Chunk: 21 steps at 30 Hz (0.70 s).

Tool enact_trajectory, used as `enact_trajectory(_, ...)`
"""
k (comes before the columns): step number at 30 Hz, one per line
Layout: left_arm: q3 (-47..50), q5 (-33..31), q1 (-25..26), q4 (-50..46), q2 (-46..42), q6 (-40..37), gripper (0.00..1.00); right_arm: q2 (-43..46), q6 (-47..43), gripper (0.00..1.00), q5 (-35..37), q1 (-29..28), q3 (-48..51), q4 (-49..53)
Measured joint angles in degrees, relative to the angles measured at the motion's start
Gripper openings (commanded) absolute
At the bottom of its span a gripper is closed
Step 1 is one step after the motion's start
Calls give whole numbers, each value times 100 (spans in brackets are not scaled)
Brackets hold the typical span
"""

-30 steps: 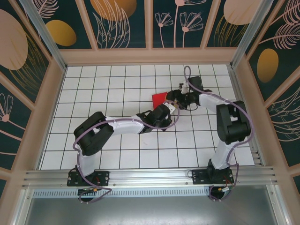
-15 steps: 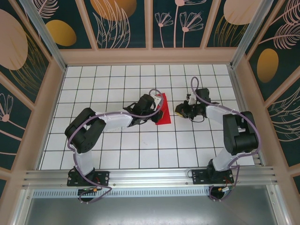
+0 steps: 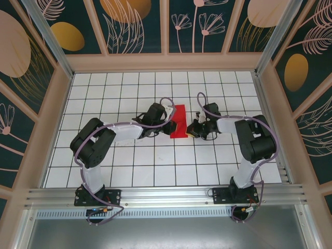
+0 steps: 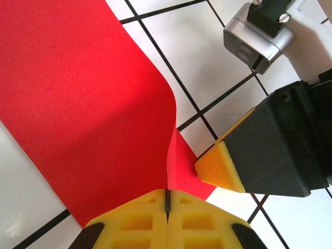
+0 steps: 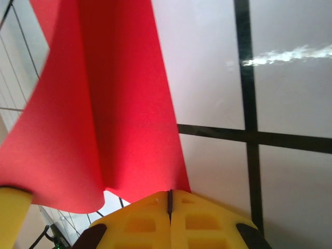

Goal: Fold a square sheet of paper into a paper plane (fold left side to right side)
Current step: Fold the triangle a second time at the center of the table.

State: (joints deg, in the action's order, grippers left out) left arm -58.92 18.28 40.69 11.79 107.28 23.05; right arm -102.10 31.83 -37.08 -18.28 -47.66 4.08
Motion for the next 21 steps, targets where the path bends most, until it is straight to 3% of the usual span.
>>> enact_trajectory(21,-310,28,-267,-483,216,-350,5,-109,-302,7,212,-70,-273,437)
